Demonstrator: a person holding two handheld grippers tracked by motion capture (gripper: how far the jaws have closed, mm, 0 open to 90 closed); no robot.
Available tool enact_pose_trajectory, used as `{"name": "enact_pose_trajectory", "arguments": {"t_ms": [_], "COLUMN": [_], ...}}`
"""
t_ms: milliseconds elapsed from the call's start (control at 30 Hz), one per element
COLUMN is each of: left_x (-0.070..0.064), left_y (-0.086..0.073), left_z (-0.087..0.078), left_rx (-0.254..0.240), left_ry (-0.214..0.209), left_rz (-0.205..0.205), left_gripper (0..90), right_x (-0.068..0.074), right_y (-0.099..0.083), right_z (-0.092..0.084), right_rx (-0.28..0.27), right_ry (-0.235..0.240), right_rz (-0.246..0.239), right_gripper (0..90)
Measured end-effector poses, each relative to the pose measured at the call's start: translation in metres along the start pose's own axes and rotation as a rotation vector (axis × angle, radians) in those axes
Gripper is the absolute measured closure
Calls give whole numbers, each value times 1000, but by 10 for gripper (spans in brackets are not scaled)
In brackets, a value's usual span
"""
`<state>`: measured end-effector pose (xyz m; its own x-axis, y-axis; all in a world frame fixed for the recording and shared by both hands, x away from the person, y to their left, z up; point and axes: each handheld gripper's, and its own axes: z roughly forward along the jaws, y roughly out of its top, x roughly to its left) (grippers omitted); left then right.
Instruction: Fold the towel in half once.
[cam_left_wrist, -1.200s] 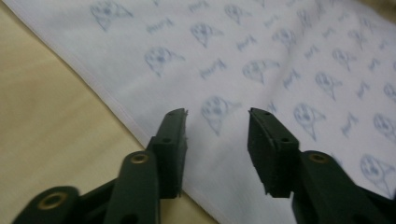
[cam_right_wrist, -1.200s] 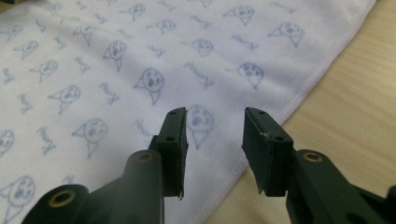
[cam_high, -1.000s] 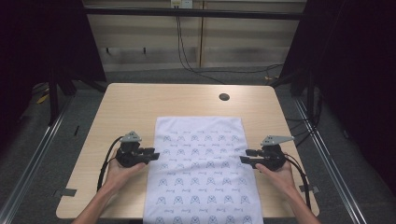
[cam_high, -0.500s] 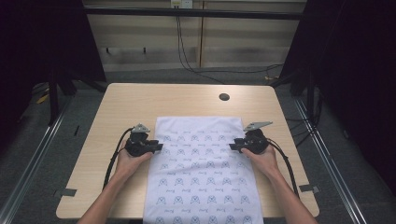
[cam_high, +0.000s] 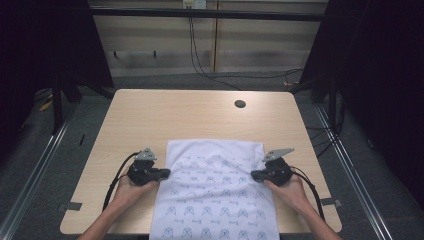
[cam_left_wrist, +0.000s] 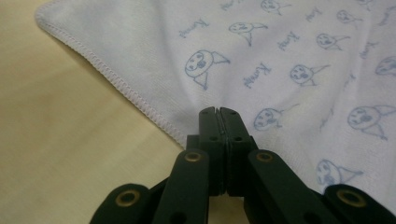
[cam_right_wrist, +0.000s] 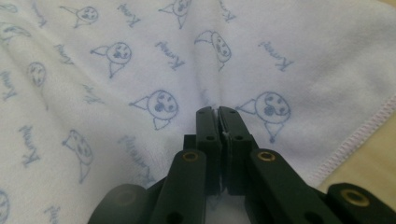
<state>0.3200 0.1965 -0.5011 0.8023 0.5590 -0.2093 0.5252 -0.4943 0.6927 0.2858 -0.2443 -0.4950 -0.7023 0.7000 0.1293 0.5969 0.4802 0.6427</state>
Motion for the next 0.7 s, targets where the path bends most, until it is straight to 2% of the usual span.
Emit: {"name": "enact_pose_trajectory", "arguments": {"t_ms": [200, 233, 267, 333, 367, 400, 433, 467, 533, 600, 700], "left_x": [-31, -35, -41, -44, -43, -39, -36, -29, -14, 0, 20], "left_y": [-23, -25, -30, -32, -32, -28, -25, -20, -9, -2, 7], "left_z": [-20, -22, -26, -32, -34, -38, -40, -42, -43, -39, -24], "left_rx": [52, 62, 67, 73, 61, 25, 4, -24, -72, -86, -69], "left_ry": [-71, -80, -99, -96, -89, -75, -57, -40, 5, 18, 60], "left_rz": [-8, -5, 15, 6, 5, 4, -6, -34, -55, -78, -100], "left_gripper": [871, 859, 860, 794, 764, 748, 715, 697, 697, 685, 645], "right_x": [29, 33, 35, 39, 37, 35, 28, 22, 5, -16, -36], "right_y": [-21, -25, -26, -31, -30, -28, -24, -20, -8, 3, 12], "right_z": [-16, -18, -20, -24, -26, -28, -31, -32, -34, -29, -15], "right_rx": [18, 16, 23, 14, -5, -21, -53, -72, -113, -128, -109], "right_ry": [59, 74, 74, 87, 81, 73, 57, 42, -14, -66, -94], "right_rz": [-31, -32, -36, -45, -43, -33, -26, -21, 10, 30, 51], "right_gripper": [865, 858, 847, 788, 764, 752, 735, 714, 689, 627, 567]}}
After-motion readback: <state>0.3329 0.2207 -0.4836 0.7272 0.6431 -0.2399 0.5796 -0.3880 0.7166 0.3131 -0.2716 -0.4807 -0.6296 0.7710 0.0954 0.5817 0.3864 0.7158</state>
